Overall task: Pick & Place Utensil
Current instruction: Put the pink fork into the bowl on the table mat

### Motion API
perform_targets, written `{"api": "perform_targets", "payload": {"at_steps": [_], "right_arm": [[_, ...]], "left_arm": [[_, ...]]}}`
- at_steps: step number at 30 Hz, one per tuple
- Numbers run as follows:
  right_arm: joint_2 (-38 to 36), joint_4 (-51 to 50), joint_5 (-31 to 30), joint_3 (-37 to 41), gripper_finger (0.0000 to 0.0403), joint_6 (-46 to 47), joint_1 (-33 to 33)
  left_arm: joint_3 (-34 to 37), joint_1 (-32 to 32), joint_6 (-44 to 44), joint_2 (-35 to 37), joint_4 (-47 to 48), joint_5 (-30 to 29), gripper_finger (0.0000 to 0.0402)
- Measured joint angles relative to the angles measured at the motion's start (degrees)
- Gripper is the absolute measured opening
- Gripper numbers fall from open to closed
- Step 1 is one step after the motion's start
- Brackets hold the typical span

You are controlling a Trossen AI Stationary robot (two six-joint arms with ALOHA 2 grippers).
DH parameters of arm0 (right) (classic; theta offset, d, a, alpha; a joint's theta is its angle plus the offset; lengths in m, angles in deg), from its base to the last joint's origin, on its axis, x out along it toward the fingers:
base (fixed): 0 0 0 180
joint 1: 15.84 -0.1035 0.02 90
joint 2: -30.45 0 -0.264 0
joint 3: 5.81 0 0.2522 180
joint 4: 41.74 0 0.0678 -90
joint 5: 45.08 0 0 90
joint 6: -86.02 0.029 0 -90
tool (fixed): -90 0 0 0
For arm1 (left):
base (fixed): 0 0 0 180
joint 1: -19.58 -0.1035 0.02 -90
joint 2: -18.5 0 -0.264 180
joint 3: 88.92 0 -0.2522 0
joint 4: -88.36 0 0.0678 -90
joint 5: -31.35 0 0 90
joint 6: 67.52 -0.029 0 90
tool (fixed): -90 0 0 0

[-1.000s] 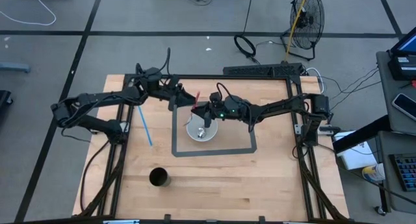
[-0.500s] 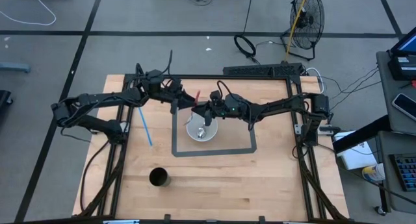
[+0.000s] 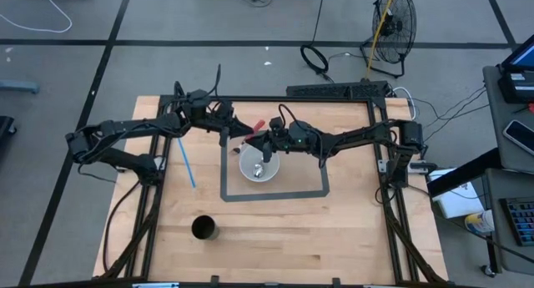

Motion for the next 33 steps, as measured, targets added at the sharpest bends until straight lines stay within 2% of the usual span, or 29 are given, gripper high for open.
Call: {"api": "perform_targets", "payload": {"at_steps": [3, 9, 21, 27, 33], "right_arm": [[0.0, 0.1, 0.9, 0.0, 0.0019, -0.1, 0.0], [0.0, 0.2, 1.2, 0.0, 0.0005, -0.2, 0.0], [0.0, 0.2, 1.0, 0.0, 0.0, -1.5, 0.0], [0.0, 0.1, 1.3, 0.0, 0.0001, -1.5, 0.0], [-2.4, -2.8, 8.4, 0.0, 0.0008, -4.0, 0.7]], "left_arm": [[0.0, 0.0, 0.0, 0.0, 0.0, 0.0, 0.0029], [0.0, 0.5, -0.6, 0.0, -0.1, -1.1, 0.0001], [0.0, 2.3, -2.8, 0.0, 2.7, -3.6, 0.0002], [0.0, 0.3, -2.3, 0.0, 4.0, -3.5, 0.0007], [0.0, -4.2, -2.2, 0.0, 8.0, -1.9, 0.0024]]}}
